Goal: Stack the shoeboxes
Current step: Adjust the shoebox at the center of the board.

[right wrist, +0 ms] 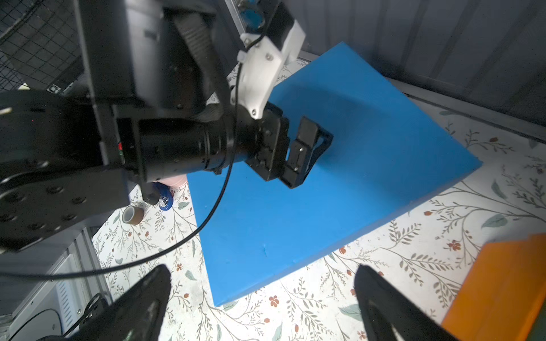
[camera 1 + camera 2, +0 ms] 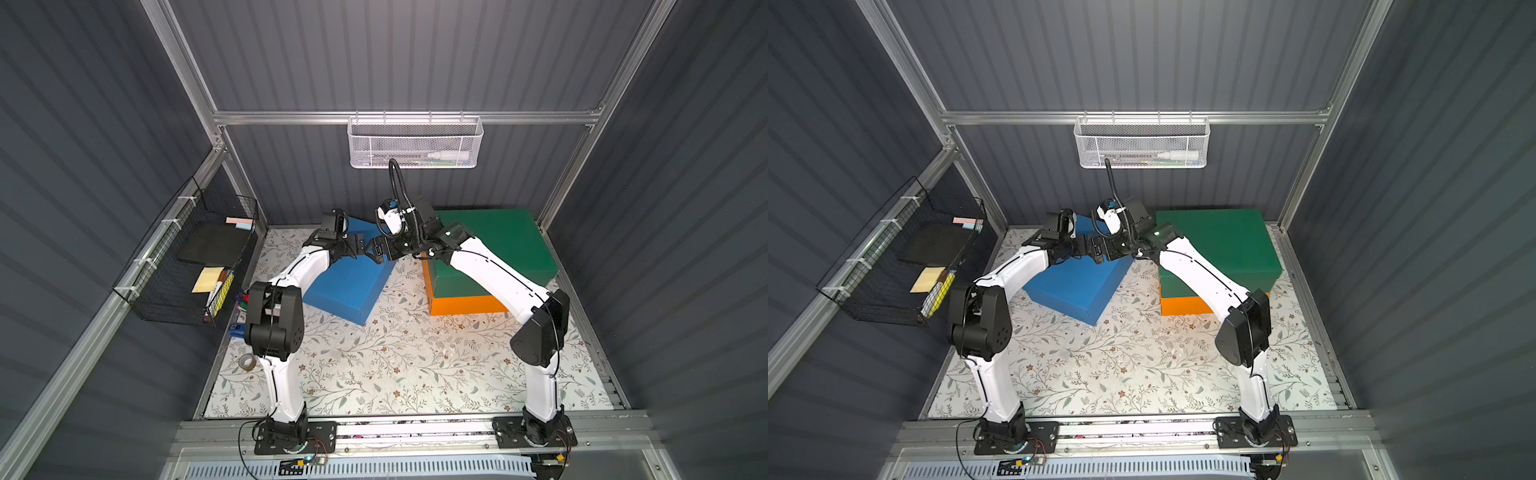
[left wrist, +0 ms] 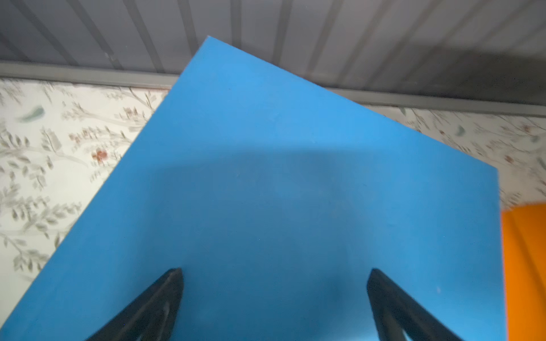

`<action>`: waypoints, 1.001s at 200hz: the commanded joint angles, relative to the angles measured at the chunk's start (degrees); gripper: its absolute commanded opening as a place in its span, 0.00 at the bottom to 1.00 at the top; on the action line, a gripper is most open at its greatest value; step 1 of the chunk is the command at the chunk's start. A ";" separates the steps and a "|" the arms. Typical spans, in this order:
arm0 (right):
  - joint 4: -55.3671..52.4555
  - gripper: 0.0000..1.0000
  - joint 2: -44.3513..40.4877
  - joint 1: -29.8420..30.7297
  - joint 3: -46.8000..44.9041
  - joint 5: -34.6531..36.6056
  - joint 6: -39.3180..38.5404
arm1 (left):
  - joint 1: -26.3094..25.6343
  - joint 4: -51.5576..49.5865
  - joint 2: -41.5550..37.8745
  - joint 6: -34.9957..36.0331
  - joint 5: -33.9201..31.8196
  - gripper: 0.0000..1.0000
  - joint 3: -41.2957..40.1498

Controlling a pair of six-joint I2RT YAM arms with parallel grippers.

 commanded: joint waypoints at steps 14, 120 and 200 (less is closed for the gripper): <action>-2.62 0.99 0.27 0.54 2.62 2.75 1.98 | -0.22 -12.18 -3.91 -4.82 4.47 1.00 -3.72; -10.60 0.99 -10.44 7.09 -12.93 12.65 16.19 | 6.56 -18.79 -9.27 -1.75 3.27 1.00 7.36; -8.53 0.99 -0.99 9.62 -12.54 10.71 30.16 | 11.23 -15.38 -6.62 0.40 5.68 1.00 4.58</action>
